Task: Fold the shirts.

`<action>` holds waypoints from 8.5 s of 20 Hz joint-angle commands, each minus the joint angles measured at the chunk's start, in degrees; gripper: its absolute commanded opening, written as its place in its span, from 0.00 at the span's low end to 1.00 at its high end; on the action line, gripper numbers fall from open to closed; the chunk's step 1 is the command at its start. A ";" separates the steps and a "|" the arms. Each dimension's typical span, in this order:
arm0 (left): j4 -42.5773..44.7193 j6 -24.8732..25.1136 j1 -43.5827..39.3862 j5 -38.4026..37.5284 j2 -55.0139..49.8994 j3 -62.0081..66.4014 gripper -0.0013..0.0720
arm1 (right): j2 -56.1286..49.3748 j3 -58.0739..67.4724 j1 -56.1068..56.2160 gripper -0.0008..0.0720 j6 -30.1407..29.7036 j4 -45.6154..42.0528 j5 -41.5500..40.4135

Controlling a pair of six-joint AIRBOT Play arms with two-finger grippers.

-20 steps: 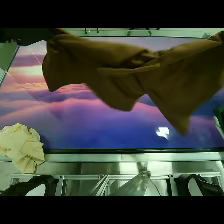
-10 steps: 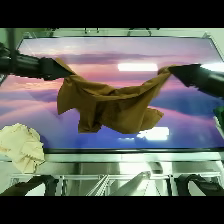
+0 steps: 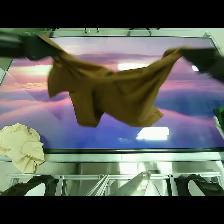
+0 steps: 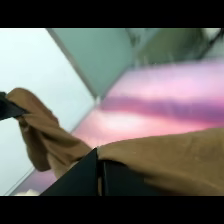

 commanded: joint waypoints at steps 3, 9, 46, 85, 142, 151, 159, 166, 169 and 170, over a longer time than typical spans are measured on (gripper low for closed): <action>-2.05 1.36 8.37 4.07 16.72 11.56 0.06 | 15.91 8.81 -10.84 0.05 -1.42 0.09 -6.10; -2.03 2.47 13.53 0.26 20.41 13.31 0.06 | 16.33 10.62 -13.18 0.05 -4.39 0.28 -5.25; 10.54 -0.33 3.17 3.48 -30.45 -31.56 0.97 | -29.75 -24.15 -18.58 0.60 16.94 -39.34 10.86; -1.46 0.28 13.38 -18.80 -14.78 -20.83 0.04 | -8.70 -9.73 -28.85 0.05 18.40 -18.67 21.84; 16.35 0.09 5.40 -14.14 -51.06 20.87 0.49 | -50.60 7.50 -16.76 0.52 8.55 -20.90 7.65; 16.44 -3.87 14.53 -9.94 -28.02 -21.33 0.48 | -35.80 -12.35 -23.19 0.52 15.52 -46.40 13.55; 16.52 -0.79 23.47 -1.75 -13.97 -49.35 0.48 | -37.07 -26.80 -16.90 0.52 15.15 -42.47 4.22; 16.09 -0.50 15.74 5.20 -18.80 -53.66 0.48 | -37.51 -26.43 -9.44 0.30 12.15 -32.61 1.22; 15.96 -0.52 9.29 6.12 -22.97 -50.12 0.48 | -37.51 -26.43 -9.51 0.26 12.15 -32.65 2.84; 16.59 -0.55 7.61 5.42 -23.85 -48.24 0.32 | -37.42 -26.43 -9.53 0.08 12.17 -32.87 3.72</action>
